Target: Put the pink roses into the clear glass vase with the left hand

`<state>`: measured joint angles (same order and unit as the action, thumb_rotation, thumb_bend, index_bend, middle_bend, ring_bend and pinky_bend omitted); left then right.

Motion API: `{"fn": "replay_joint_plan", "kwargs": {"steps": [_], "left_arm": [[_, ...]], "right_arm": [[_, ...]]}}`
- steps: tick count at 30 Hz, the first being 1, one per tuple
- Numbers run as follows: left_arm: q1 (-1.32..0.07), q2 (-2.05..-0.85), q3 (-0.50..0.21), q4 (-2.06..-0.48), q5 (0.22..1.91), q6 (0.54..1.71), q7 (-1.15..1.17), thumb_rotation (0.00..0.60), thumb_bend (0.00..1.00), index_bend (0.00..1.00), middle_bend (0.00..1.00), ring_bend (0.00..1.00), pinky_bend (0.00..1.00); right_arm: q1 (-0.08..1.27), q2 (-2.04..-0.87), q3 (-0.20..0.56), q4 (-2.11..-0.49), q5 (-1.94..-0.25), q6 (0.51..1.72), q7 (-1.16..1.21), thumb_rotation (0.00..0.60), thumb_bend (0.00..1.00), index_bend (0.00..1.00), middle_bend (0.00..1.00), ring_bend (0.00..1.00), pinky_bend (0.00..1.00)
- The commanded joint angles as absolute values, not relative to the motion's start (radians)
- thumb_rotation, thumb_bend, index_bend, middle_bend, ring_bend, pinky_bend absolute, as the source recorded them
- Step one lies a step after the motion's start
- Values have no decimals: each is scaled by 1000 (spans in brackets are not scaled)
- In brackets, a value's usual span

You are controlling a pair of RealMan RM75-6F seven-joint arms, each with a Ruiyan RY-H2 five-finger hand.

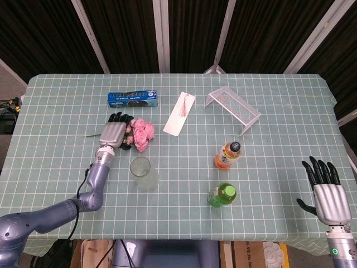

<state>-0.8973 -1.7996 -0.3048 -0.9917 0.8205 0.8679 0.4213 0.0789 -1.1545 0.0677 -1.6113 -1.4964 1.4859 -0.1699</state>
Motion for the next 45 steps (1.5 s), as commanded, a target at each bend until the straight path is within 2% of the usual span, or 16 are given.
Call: {"fn": "replay_joint_plan", "kwargs": {"steps": [1,3,9,12,18,24,27,32,39,45], "left_arm": [[-906,-1815,-300,-975,823,865,435,600,215,216,223,47,8],[-909,-1827,-294,-962,841,877,435,600,283,256,295,129,66],[-908,-1859,-292,-917,882,924,428,600,417,357,442,285,239],[-907,-1871,-292,-896,897,944,429,600,438,381,476,323,277],[-889,-1847,-325,-933,925,983,363,600,438,390,479,324,278],[-849,-1726,-368,-1126,1015,1059,224,600,438,390,472,319,278],[-802,-1575,-443,-1399,1070,1138,116,600,438,389,469,316,279],[-760,-1433,-506,-1641,1040,1144,80,600,437,383,455,302,278],[-733,-1332,-595,-1854,994,1132,-58,600,435,382,454,301,277],[-735,-1312,-628,-1935,983,1149,-112,600,434,388,456,301,276]], "right_arm": [[79,-1154,68,-1612,-1497,1487,-168,600,155,99,36,12,0],[78,-1154,68,-1612,-1497,1488,-166,600,155,99,36,12,0],[78,-1153,68,-1611,-1499,1490,-158,600,154,99,36,12,0],[77,-1153,68,-1611,-1501,1493,-156,600,155,99,36,12,0],[77,-1153,69,-1611,-1500,1494,-154,600,155,99,36,12,0],[78,-1157,68,-1611,-1501,1492,-157,600,155,99,36,12,0],[79,-1162,63,-1616,-1509,1491,-164,600,155,99,36,12,0],[79,-1161,59,-1618,-1515,1491,-164,600,155,99,36,12,0],[78,-1159,61,-1618,-1514,1493,-158,600,155,99,36,12,0],[79,-1159,62,-1616,-1512,1490,-156,600,154,99,36,12,0]]}}
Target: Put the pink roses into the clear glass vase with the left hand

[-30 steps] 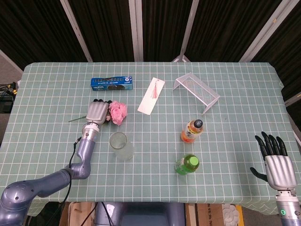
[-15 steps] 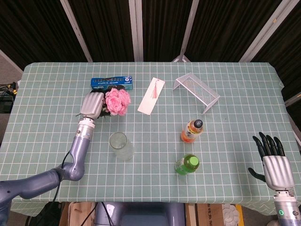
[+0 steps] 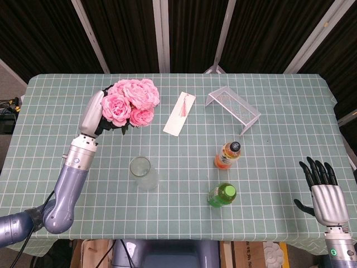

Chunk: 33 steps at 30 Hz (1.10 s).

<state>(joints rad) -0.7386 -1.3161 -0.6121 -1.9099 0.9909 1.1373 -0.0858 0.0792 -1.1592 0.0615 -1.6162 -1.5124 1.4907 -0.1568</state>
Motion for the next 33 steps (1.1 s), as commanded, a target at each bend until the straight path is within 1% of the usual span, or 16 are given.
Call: {"fn": "replay_joint_plan", "kwargs": {"steps": [1,7,12,22,27,33], "left_arm": [[-736,-1314,-632,-1944,980,1152,-126,600,434,390,456,301,276],[-740,-1305,-651,-2016,940,1126,-206,600,430,390,457,301,275],[-750,-1285,-657,-2060,932,1107,-217,600,430,391,459,301,271],[-773,-1228,-644,-2162,903,1081,-160,600,426,385,452,301,271],[-777,-1210,-638,-2213,877,1057,-184,600,424,383,451,301,272],[-774,-1191,-607,-2233,878,1042,-190,600,424,383,450,301,275]], "right_arm": [[79,-1159,62,-1615,-1511,1490,-156,600,154,99,36,12,0],[80,-1159,64,-1614,-1508,1490,-153,600,155,99,36,12,0],[81,-1162,64,-1611,-1504,1484,-155,600,155,99,36,12,0],[82,-1164,67,-1610,-1499,1484,-152,600,154,99,36,12,0],[80,-1160,68,-1611,-1500,1488,-146,600,155,99,36,12,0],[80,-1159,67,-1611,-1501,1488,-144,600,155,99,36,12,0]]}}
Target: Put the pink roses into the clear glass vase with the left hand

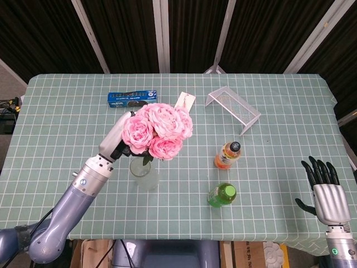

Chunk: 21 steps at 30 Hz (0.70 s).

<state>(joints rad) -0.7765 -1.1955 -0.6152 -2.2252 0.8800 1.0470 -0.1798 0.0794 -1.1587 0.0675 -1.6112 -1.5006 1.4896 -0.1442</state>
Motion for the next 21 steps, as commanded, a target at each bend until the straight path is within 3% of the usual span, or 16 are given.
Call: {"fn": "replay_joint_plan", "kwargs": {"steps": [1,15,21], "left_arm": [[-772,-1189,-604,-2237,878,1039,-200,600,424,382,450,301,275],[-727,-1194,-504,-2194,988,1005,-289,600,424,383,450,301,277],[-699,-1228,-432,-2109,1114,997,-346,600,424,380,440,279,263]], "right_arm": [[80,-1159,67,-1611,-1500,1488,-143,600,155,99,36,12,0],[78,-1157,68,-1613,-1502,1493,-138,600,155,99,36,12,0],[78,-1155,69,-1611,-1498,1491,-130,600,155,99,36,12,0]]}}
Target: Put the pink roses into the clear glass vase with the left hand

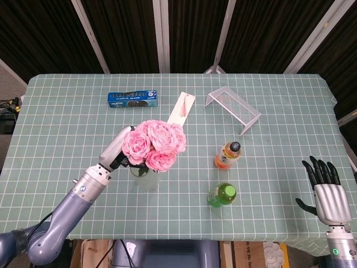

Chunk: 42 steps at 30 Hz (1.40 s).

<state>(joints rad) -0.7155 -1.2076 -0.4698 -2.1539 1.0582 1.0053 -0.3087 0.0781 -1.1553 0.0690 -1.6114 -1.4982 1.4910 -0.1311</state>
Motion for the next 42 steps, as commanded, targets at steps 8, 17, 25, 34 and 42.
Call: {"fn": "replay_joint_plan", "kwargs": {"steps": [8,17,25,34,42], "left_arm": [[-684,-1243,-358,-2015,1219,948,-425,600,420,377,418,252,248],[-678,-1237,-306,-1942,1305,905,-512,600,392,321,284,133,167],[-690,-1150,-277,-1928,1365,819,-607,600,347,227,123,13,51],[-707,-985,-284,-1949,1424,751,-707,600,217,158,57,0,12],[-660,-962,-239,-1879,1370,886,-207,600,178,156,57,0,12]], "right_arm": [[77,-1155,69,-1613,-1500,1494,-130,600,155,99,36,12,0],[78,-1155,69,-1613,-1499,1492,-128,600,155,99,36,12,0],[76,-1153,71,-1613,-1500,1497,-125,600,155,99,36,12,0],[76,-1153,68,-1616,-1503,1496,-131,600,155,99,36,12,0],[78,-1154,65,-1619,-1504,1490,-138,600,155,99,36,12,0]]}}
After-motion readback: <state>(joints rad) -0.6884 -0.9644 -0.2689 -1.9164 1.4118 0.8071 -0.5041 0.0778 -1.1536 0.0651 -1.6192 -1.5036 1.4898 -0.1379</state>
